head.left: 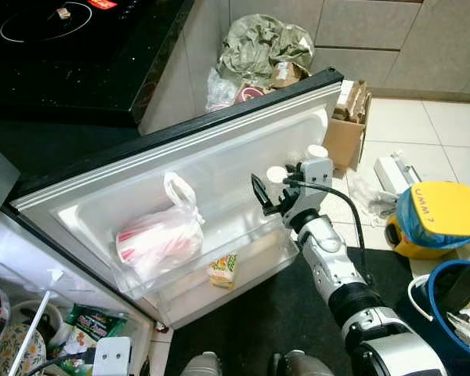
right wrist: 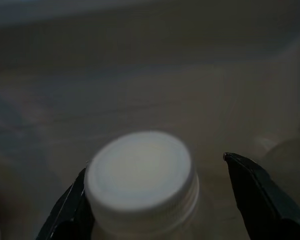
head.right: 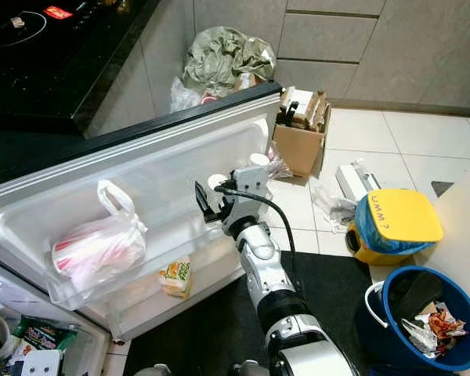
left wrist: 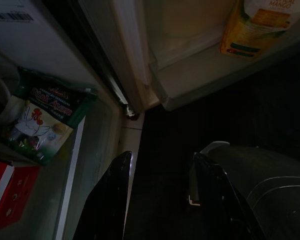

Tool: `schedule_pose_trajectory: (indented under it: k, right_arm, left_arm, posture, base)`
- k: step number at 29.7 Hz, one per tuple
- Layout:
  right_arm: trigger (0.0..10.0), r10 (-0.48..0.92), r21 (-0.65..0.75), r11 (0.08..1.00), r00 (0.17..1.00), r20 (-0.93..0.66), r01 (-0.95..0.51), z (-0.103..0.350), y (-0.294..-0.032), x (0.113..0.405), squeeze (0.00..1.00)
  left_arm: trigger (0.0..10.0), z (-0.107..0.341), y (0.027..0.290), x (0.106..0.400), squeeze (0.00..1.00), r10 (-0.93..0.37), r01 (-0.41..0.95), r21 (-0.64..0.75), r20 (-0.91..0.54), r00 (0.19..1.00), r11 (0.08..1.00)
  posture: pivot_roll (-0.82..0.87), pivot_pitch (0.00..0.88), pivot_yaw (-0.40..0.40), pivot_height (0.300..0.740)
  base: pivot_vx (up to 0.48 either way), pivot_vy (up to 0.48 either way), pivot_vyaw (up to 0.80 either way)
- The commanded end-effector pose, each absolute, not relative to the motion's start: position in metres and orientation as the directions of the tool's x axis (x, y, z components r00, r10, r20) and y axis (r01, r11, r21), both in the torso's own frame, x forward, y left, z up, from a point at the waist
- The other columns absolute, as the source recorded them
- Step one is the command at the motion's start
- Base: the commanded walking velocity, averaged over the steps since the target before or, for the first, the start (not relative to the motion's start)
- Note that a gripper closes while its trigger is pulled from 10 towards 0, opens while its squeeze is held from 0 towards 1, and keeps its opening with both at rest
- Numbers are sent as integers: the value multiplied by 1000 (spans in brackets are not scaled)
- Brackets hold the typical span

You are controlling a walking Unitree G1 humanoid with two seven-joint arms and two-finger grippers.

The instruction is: Restocking fridge

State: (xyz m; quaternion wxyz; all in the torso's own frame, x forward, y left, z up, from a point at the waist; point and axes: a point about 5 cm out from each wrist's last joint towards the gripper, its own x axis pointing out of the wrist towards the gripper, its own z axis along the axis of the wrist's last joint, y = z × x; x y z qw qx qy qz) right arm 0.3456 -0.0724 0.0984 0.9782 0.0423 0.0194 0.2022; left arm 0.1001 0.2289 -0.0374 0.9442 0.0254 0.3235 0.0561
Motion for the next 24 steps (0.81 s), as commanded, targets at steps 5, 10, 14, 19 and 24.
schedule_pose_trajectory:
  k: [5,10,14,19,24]
  right_arm:
    - [10000,374,46,926,927,19,-375,100,-75,342,1000]
    - [10000,376,-6,926,919,120,-378,118,-73,338,0]
    - [10000,378,-52,925,894,241,-377,146,-73,326,0]
    - [10000,382,-82,923,865,326,-377,169,-74,311,0]
    - [10000,380,-151,925,830,408,-349,190,-74,292,0]
  left_arm:
    - [10000,-41,235,94,0,128,-79,105,-633,763,991]
    - [10000,-44,234,94,0,125,-78,102,-637,761,992]
    - [10000,-46,231,93,0,125,-80,99,-640,758,992]
    - [10000,-49,230,91,0,126,-83,96,-646,753,992]
    - [10000,-53,230,88,0,126,-85,94,-655,745,992]
  posture:
    - [91,131,8,740]
    - [83,132,3,740]
    - [79,136,-10,740]
    - [74,136,-17,740]
    - [69,137,-27,740]
  base:
    - [0,0,0]
    - [0,0,0]
    - [0,0,0]
    - [0,0,0]
    - [0,0,0]
